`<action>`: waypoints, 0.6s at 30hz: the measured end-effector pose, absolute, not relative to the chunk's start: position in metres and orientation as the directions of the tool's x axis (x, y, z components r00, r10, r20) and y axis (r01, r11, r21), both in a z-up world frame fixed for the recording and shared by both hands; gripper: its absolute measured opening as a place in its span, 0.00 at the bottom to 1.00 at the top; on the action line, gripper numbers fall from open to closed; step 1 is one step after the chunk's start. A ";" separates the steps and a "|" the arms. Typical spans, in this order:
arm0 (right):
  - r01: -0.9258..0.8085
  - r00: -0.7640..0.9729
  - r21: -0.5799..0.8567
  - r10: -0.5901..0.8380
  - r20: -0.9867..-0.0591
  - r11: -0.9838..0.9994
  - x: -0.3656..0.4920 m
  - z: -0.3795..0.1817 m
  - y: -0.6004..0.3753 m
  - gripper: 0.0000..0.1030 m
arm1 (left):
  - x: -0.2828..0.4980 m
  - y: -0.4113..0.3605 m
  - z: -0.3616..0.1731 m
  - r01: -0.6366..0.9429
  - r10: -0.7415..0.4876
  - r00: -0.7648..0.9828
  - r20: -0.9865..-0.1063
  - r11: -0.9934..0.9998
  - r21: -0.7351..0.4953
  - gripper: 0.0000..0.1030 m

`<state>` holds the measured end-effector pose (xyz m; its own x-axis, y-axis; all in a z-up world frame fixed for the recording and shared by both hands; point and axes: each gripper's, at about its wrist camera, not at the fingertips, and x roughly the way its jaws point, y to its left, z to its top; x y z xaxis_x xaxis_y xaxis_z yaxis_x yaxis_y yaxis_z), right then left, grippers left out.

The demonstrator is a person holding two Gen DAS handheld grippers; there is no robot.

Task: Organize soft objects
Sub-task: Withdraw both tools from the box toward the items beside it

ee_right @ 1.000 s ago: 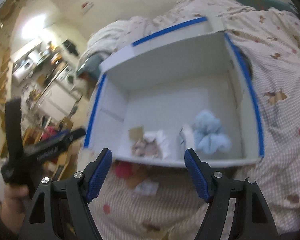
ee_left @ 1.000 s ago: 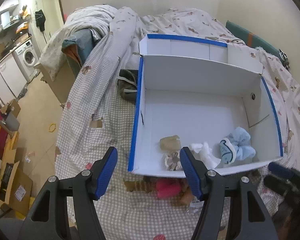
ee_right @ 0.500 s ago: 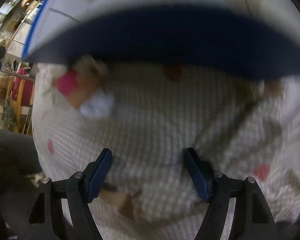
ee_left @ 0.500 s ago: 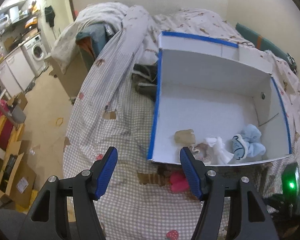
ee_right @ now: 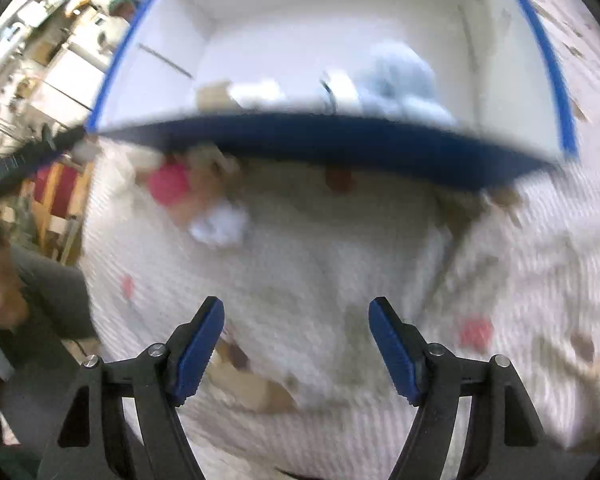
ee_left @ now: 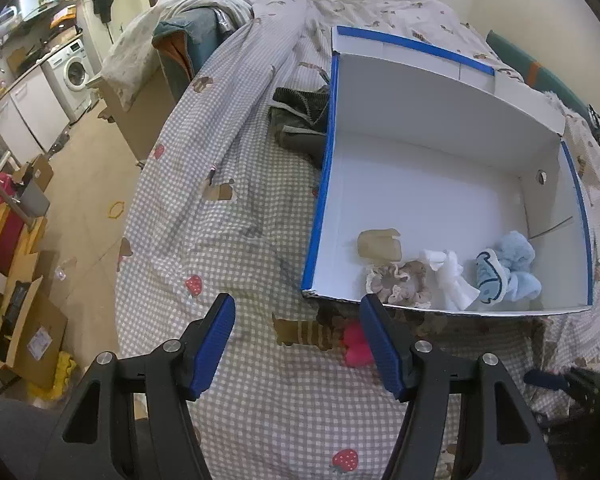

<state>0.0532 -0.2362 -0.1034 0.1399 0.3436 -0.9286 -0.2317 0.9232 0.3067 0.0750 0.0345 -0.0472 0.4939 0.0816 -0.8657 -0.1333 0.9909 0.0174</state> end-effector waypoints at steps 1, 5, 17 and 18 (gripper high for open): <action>-0.235 0.142 0.314 0.352 -0.925 0.920 0.057 -0.103 -0.232 0.77 | 0.075 0.036 -0.047 -0.136 0.079 0.494 -0.866 0.991 0.013 0.60; -0.281 0.135 0.278 0.324 -0.936 0.919 0.080 -0.117 -0.198 0.77 | 0.073 0.044 -0.046 -0.154 0.088 0.496 -0.864 0.988 0.012 0.60; -0.460 0.126 0.169 0.253 -0.959 0.872 0.090 -0.156 -0.139 0.38 | 0.064 0.060 -0.060 -0.149 0.099 0.440 -0.892 0.988 0.035 0.60; -0.470 0.121 0.169 0.253 -0.960 0.866 0.090 -0.156 -0.135 0.32 | 0.063 0.059 -0.065 -0.139 0.101 0.425 -0.899 0.989 0.045 0.60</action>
<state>0.0905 -0.1355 -0.1560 0.1214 0.2531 -0.9598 -0.4697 0.8665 0.1690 0.0631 0.0588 -0.0647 0.4252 0.1006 -0.8995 -0.1393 0.9892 0.0448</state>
